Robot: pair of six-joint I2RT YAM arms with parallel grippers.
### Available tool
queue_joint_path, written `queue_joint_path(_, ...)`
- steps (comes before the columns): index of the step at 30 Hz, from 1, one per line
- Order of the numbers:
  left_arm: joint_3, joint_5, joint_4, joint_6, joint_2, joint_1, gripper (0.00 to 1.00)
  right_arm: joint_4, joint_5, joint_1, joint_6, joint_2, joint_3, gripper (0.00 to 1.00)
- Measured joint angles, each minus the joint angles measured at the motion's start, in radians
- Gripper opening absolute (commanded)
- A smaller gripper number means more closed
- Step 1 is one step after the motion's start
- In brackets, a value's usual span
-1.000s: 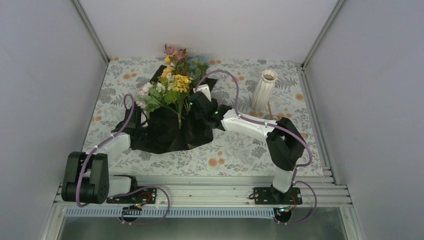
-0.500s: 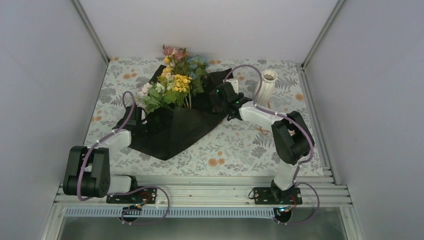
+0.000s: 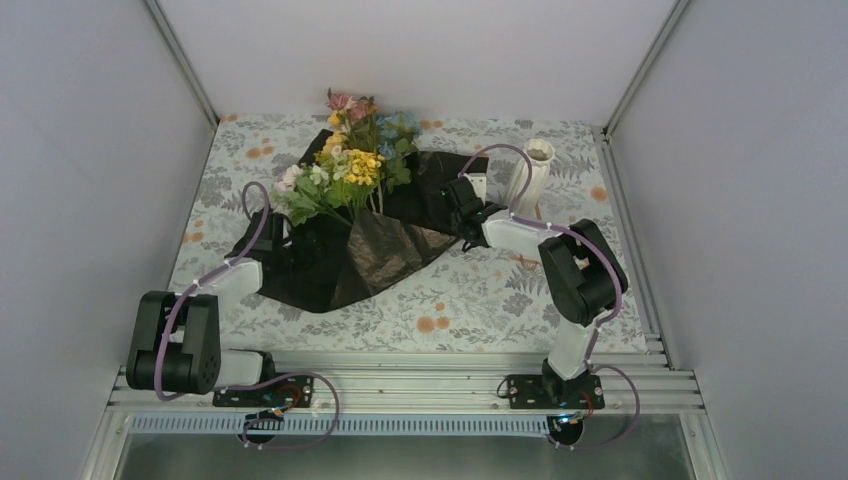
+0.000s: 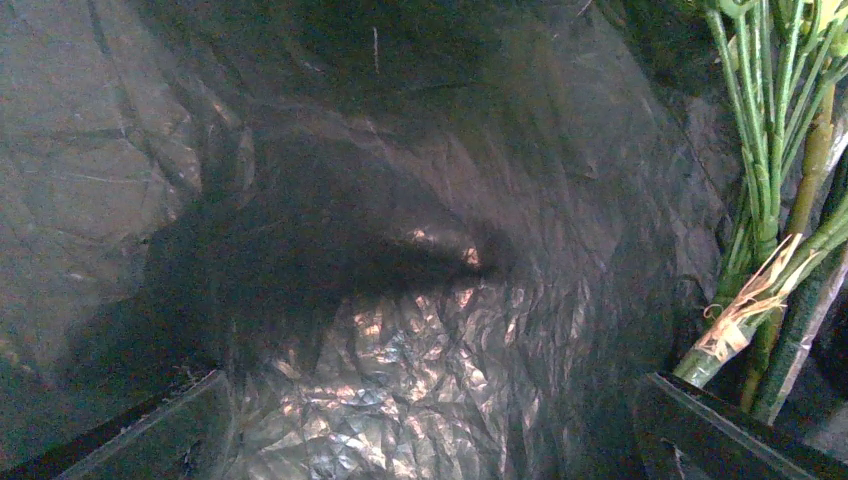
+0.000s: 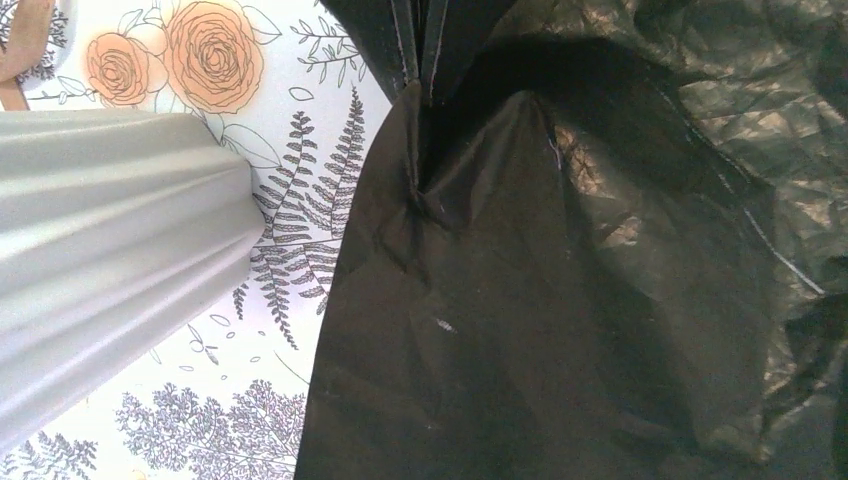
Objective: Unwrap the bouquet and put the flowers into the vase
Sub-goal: Unfold the wrapping paper at the center of the board.
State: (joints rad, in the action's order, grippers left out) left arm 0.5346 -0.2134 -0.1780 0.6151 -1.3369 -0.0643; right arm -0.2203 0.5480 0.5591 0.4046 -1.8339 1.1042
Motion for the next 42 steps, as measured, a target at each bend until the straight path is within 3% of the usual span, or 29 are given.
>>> queue_joint_path(7,0.002,0.015,-0.003,0.002,0.0,0.0,1.0,0.02,-0.02,-0.018,0.033,-0.003,-0.027,0.04)
queue_joint_path(16,0.011,0.026,-0.057,-0.002,0.022,0.003,1.0,0.025,-0.066,-0.03,0.034,0.002,-0.031,0.16)
queue_joint_path(27,0.028,-0.15,-0.069,-0.052,0.196,-0.05,1.0,-0.04,-0.127,-0.031,0.037,0.153,-0.024,0.43)
queue_joint_path(34,0.085,-0.243,-0.006,-0.078,0.13,-0.16,1.0,-0.092,-0.159,-0.031,0.035,0.269,-0.018,0.5)
queue_joint_path(42,0.094,-0.335,0.066,-0.089,-0.004,-0.234,0.99,-0.114,-0.238,-0.031,0.013,0.36,-0.018,0.52)
